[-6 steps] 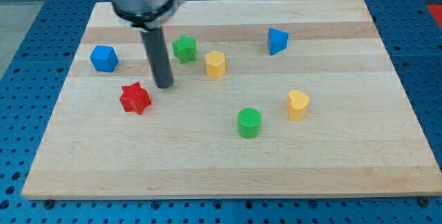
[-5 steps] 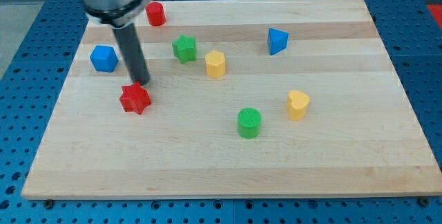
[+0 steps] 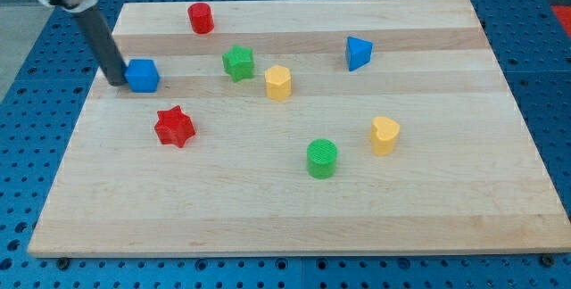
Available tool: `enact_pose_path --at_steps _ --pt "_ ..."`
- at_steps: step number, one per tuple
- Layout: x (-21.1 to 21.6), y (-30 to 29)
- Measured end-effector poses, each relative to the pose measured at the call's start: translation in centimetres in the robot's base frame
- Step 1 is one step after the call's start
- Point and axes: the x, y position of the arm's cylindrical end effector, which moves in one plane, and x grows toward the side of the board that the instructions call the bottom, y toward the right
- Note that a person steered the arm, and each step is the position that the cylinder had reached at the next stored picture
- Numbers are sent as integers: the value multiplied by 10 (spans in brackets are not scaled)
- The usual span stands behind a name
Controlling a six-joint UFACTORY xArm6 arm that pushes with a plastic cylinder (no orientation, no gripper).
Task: Push the blue cube into the green star
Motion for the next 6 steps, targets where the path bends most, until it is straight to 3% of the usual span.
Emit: enact_pose_path --at_steps 3,6 --pt "1 112" --pt "-47 154"
